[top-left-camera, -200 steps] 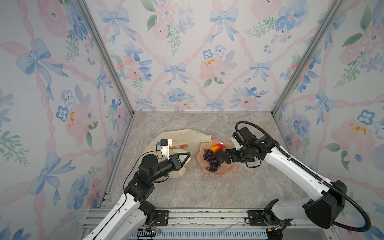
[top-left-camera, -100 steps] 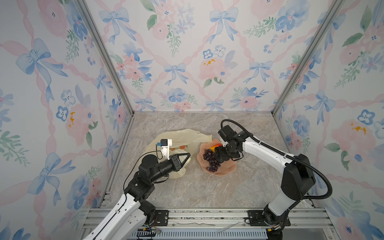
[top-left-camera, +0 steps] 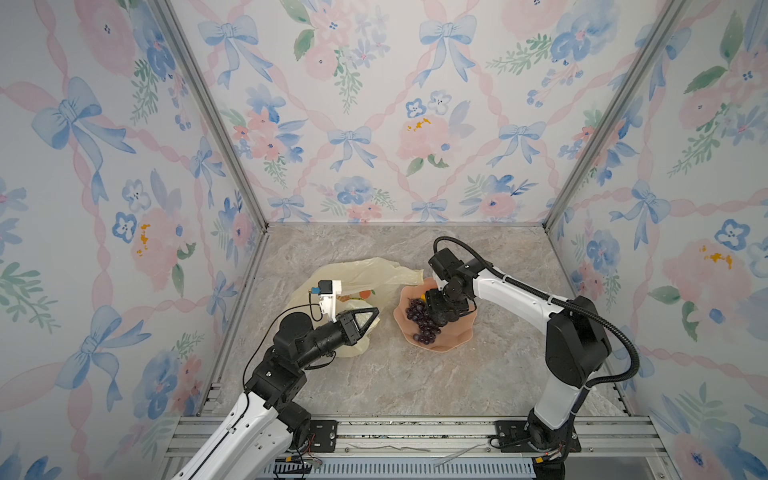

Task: Place the fruits into the plastic bag
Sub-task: 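Lower the right gripper onto the dark avocado in the bowl and grasp it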

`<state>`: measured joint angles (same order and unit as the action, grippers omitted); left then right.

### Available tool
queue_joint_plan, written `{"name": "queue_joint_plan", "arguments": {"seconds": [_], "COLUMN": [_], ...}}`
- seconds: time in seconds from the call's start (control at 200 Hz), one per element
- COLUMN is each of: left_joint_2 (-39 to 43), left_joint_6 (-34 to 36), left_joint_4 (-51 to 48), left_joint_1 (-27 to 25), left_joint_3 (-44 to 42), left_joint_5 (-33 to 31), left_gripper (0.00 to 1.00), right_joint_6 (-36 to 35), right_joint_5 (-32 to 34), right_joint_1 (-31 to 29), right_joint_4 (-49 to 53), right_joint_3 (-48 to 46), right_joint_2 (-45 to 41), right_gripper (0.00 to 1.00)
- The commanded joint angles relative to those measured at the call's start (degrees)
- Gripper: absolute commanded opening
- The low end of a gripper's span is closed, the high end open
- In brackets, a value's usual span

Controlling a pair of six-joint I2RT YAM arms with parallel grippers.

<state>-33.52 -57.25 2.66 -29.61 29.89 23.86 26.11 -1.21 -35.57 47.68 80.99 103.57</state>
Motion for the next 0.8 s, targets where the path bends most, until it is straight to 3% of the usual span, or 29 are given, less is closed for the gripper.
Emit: {"name": "queue_joint_plan", "arguments": {"seconds": [0.0, 0.175, 0.305, 0.555, 0.795], "left_joint_2": [0.9, 1.0, 1.1, 0.7, -0.1], "left_joint_6": [1.0, 0.8, 0.7, 0.7, 0.7], "left_joint_4": [-0.3, -0.2, -0.2, -0.2, 0.7], "left_joint_1": [0.3, 0.3, 0.3, 0.3, 0.3], "left_joint_3": [0.1, 0.0, -0.2, 0.1, 0.3], "left_joint_5": [-0.3, -0.4, -0.6, -0.6, 0.0], "left_gripper": [0.00, 0.00, 0.00, 0.00, 0.00], "right_joint_6": [0.3, 0.4, 0.8, 2.1, 7.4], "right_joint_5": [-0.1, 0.3, 0.5, 0.1, -12.0], "right_joint_1": [0.3, 0.5, 0.9, 1.9, 6.2], "right_joint_4": [-0.3, -0.7, -1.2, -1.4, -7.5], "right_joint_3": [1.0, -0.3, -1.2, -2.8, -7.8], "right_joint_2": [1.0, 0.1, -1.5, -7.4, -16.9], "right_gripper": [0.71, 0.63, 0.51, 0.50, 0.50]}}
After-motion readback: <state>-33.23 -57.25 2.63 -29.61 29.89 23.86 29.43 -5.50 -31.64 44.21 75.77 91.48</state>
